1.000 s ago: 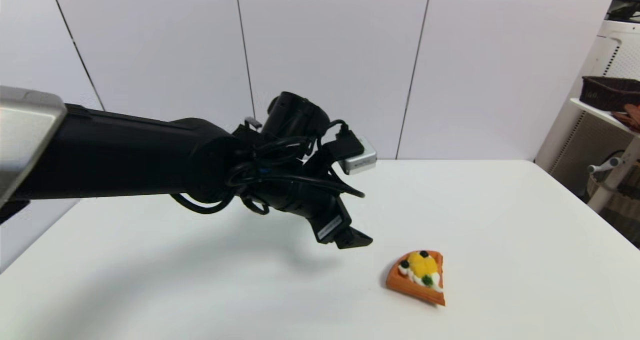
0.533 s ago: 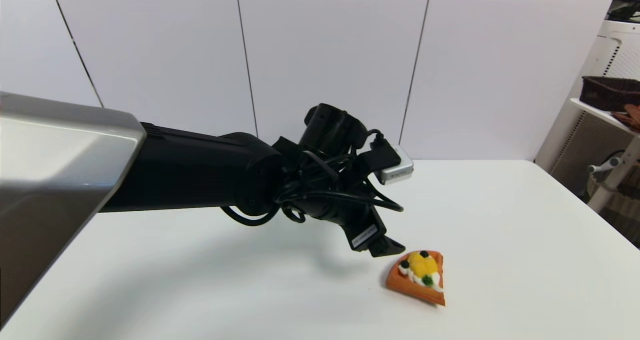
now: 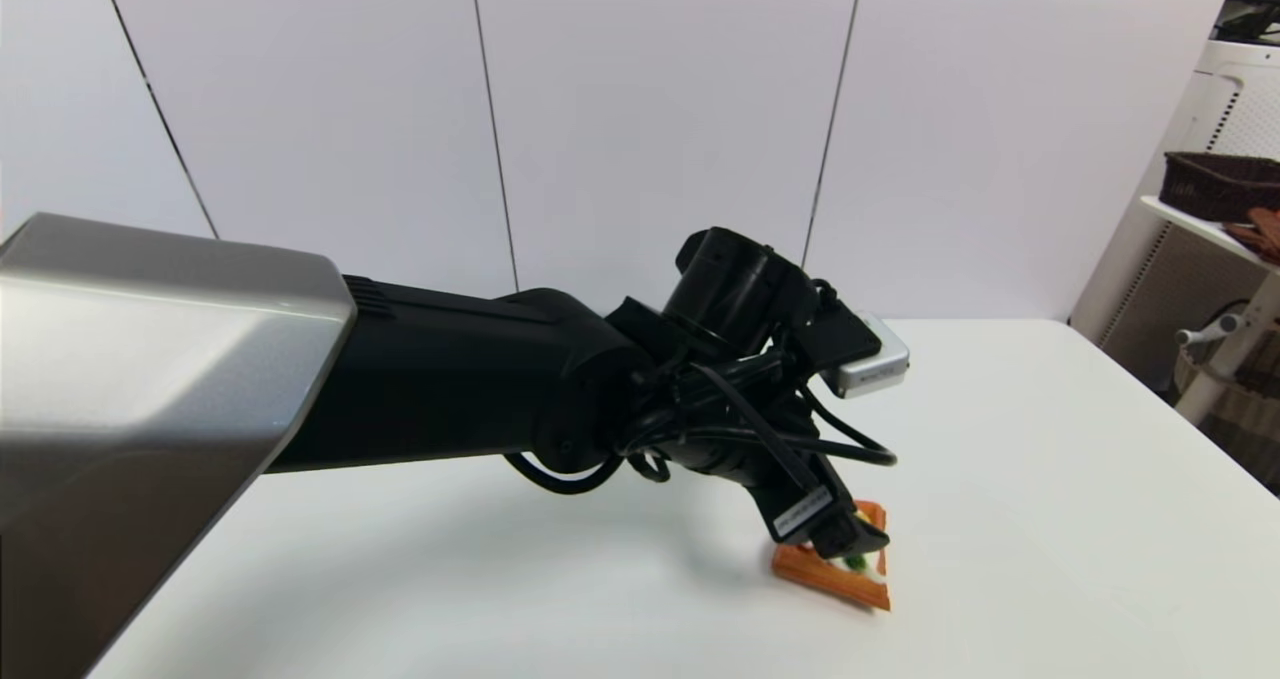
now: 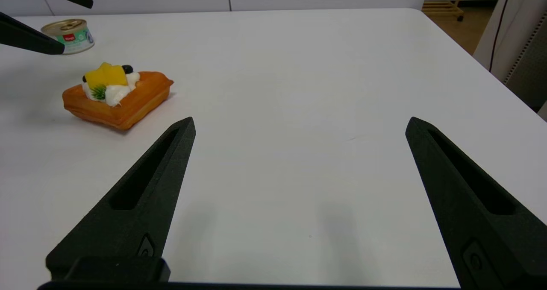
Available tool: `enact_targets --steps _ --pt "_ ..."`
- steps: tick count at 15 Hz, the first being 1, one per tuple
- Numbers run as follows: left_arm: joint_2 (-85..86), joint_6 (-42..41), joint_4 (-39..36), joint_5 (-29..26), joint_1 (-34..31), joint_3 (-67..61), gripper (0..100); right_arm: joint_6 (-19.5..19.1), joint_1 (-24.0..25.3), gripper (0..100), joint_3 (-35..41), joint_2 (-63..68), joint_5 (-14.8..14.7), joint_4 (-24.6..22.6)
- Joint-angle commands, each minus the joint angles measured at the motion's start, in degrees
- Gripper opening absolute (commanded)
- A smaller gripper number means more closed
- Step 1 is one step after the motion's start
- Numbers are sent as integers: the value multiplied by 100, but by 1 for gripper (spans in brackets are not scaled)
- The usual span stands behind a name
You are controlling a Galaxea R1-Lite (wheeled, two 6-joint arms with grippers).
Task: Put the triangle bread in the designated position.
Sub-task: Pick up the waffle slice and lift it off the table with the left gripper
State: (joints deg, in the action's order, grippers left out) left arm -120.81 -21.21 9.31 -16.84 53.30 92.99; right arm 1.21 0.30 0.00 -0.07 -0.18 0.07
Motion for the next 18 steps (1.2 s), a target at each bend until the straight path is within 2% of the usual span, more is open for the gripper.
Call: enact_targets --steps 1,7,13,18 --pt "-22 346 -132 -4 234 -44 100 2 5 100 0 7 1 1" --pt "-364 495 -176 22 295 -88 100 2 5 100 0 7 1 1" --pt "-575 478 -720 22 146 -264 100 2 5 100 0 7 1 1" --pt "-628 504 -764 22 102 -422 100 2 5 100 0 7 1 1"
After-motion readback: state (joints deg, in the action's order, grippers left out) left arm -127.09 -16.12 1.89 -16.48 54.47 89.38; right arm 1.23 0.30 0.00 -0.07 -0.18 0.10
